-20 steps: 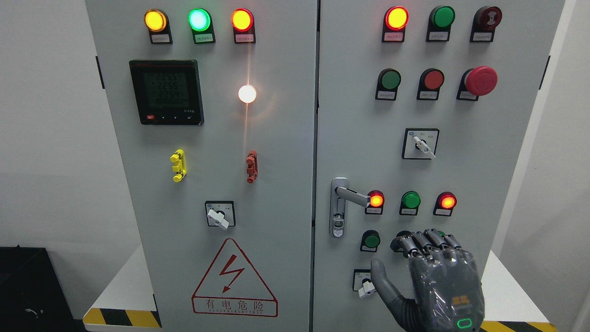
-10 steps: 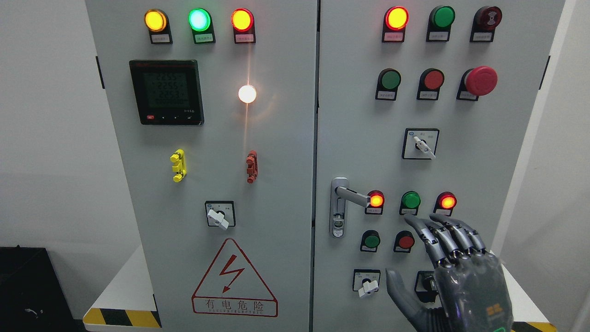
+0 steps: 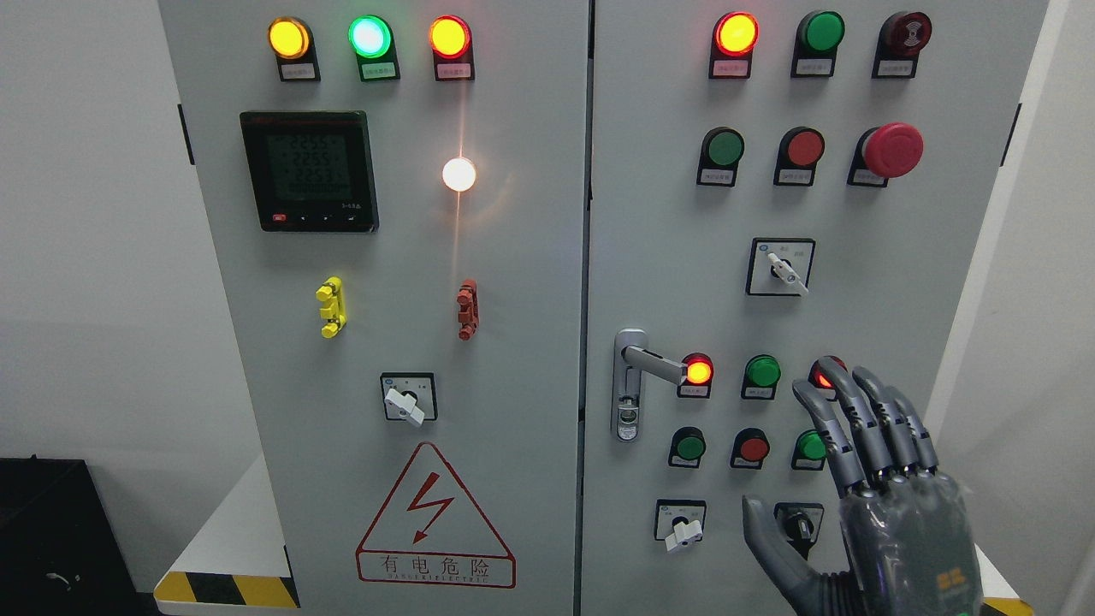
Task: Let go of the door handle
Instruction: 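Withdraw the open right hand away from the handle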
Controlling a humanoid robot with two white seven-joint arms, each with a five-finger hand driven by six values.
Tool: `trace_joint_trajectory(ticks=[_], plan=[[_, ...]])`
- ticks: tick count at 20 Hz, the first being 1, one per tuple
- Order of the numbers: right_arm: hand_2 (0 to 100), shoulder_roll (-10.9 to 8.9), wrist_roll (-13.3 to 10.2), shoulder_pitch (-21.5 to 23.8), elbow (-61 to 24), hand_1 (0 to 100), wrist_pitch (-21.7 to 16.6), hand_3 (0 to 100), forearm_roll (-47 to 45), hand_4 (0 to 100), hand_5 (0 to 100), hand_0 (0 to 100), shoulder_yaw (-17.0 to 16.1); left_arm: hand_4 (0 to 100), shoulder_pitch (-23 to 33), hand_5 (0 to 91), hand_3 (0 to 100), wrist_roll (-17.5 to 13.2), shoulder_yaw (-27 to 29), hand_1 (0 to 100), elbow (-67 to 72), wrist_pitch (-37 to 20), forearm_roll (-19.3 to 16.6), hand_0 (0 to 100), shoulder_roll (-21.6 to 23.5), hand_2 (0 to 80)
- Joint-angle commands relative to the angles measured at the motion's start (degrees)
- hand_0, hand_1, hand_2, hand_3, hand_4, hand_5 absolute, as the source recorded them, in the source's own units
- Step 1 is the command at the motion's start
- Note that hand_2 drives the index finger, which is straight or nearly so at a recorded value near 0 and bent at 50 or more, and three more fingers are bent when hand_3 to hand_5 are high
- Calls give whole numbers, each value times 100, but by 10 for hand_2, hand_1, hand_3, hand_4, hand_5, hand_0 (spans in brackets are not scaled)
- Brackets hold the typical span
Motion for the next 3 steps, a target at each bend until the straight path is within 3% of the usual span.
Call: trace_joint_trajectory(ticks=[1,3], plan=[[91,64,50,6,-34,232,5,49,-29,38,0,498,-114,0,97,0,0,1,0,556,0,-5,3,120,0,0],[89,73,33,6,-34,234,-4,49,-29,39,0,498,-88,0,97,0,0,1,0,556,0,-5,3,120,0,0]])
